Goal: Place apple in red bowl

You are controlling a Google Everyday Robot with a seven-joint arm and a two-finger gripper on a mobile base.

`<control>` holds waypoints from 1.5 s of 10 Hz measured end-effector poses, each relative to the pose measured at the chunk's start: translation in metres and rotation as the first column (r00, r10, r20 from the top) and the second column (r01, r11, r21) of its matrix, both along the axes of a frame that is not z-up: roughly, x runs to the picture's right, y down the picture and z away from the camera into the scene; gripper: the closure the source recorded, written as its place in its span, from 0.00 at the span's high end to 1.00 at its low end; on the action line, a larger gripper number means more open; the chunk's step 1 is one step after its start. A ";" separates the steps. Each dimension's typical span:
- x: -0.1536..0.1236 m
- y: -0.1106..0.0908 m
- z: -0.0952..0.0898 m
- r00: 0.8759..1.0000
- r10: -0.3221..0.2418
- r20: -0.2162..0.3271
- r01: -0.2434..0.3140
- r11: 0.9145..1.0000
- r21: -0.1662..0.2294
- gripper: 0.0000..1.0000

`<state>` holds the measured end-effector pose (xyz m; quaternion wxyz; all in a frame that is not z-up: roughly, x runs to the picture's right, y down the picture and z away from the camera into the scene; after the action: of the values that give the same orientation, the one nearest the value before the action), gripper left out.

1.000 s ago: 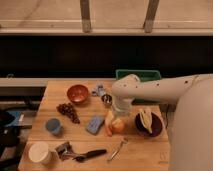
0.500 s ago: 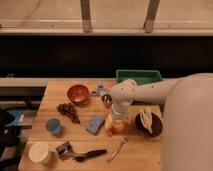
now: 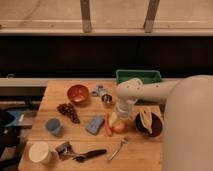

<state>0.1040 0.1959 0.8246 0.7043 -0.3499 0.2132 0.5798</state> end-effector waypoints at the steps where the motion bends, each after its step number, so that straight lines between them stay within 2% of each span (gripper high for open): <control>1: 0.000 0.003 0.002 1.000 0.007 0.004 -0.007 1.000 -0.010 0.80; 2: 0.001 0.006 0.004 1.000 0.013 0.006 -0.013 1.000 -0.015 0.79; 3: 0.000 0.007 0.004 1.000 0.019 0.013 -0.019 1.000 -0.019 0.72; 5: -0.004 0.010 0.002 0.999 0.018 0.027 -0.018 1.000 -0.021 0.52; 7: -0.009 0.006 -0.004 0.999 -0.010 0.044 0.010 1.000 0.001 0.29; 9: -0.008 -0.004 -0.011 0.999 -0.023 0.042 0.021 0.999 0.033 0.12; 10: -0.006 -0.015 -0.018 0.999 -0.025 0.036 0.023 0.998 0.059 0.04; 12: -0.003 -0.051 -0.036 0.999 -0.033 0.028 0.029 0.991 0.134 0.00; 14: 0.000 -0.094 -0.050 0.999 -0.046 0.020 0.041 0.976 0.214 0.00; 15: 0.000 -0.120 -0.054 0.998 -0.062 0.021 0.055 0.965 0.257 0.00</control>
<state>0.1037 0.0763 0.7707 0.7633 -0.2578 0.1367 0.5764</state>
